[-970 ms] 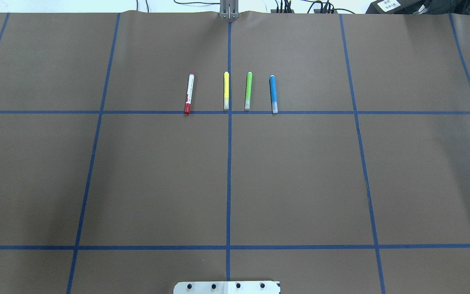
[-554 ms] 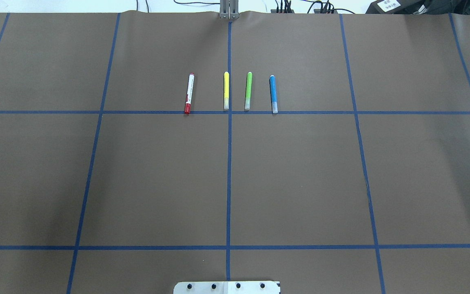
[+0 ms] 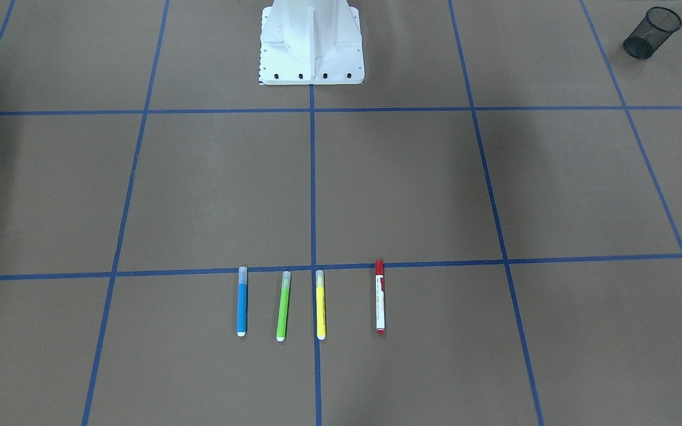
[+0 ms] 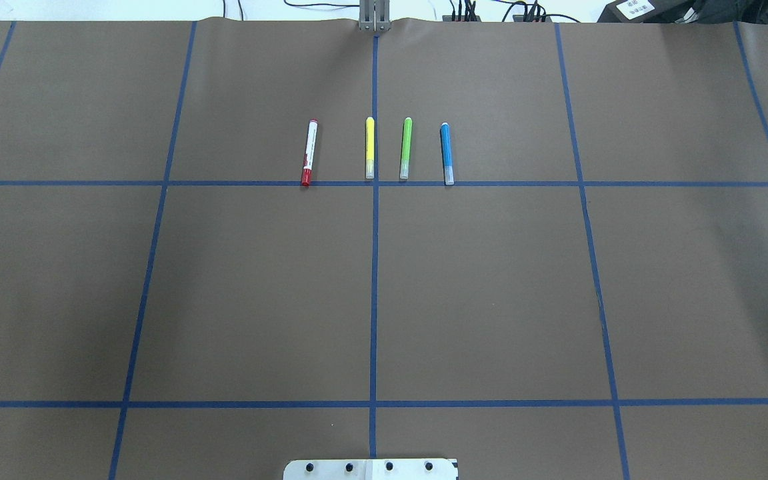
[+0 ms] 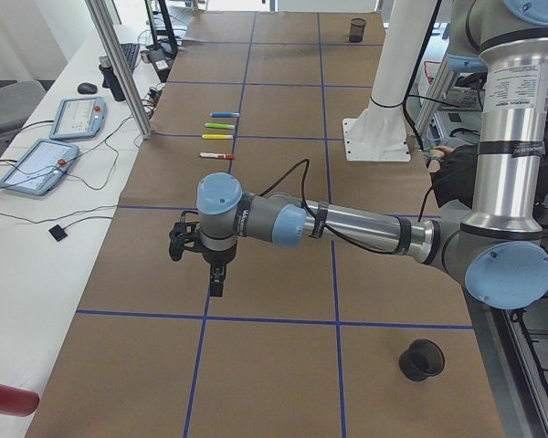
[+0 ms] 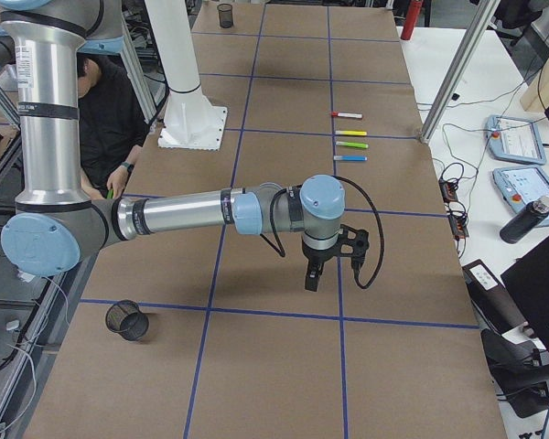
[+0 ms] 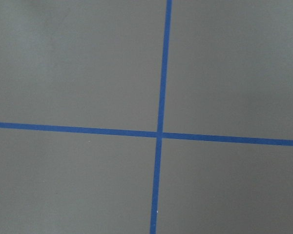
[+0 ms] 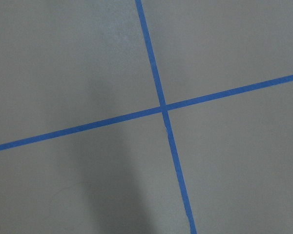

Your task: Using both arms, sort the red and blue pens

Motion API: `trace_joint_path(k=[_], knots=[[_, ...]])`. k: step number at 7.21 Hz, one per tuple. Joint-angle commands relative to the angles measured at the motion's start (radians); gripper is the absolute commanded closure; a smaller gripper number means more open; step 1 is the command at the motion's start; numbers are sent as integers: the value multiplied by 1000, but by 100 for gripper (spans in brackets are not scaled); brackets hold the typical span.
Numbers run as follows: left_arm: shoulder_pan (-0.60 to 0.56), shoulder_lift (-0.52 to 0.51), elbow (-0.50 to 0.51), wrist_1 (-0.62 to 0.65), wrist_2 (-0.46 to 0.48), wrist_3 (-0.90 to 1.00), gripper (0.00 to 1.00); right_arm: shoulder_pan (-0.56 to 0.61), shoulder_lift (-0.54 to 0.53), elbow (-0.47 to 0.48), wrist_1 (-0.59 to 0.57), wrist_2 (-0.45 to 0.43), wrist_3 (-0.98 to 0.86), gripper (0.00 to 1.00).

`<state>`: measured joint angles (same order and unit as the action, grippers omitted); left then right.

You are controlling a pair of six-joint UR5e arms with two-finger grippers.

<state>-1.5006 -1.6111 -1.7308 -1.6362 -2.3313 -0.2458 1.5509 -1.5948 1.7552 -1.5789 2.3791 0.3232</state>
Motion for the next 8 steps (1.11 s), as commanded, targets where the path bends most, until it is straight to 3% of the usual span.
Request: trace_joint_path(k=[1, 4, 6, 8], knots=[[46, -71, 7, 15, -13, -22, 0, -3, -4, -3, 39, 31, -1, 1], [207, -281, 11, 149, -7, -180, 0, -26, -4, 4, 42, 52, -4, 1], [351, -422, 32, 165, 22, -364, 0, -34, -2, -2, 42, 68, -1, 1], [485, -573, 152, 162, 101, -427, 0, -64, 21, 6, 39, 68, 4, 1]])
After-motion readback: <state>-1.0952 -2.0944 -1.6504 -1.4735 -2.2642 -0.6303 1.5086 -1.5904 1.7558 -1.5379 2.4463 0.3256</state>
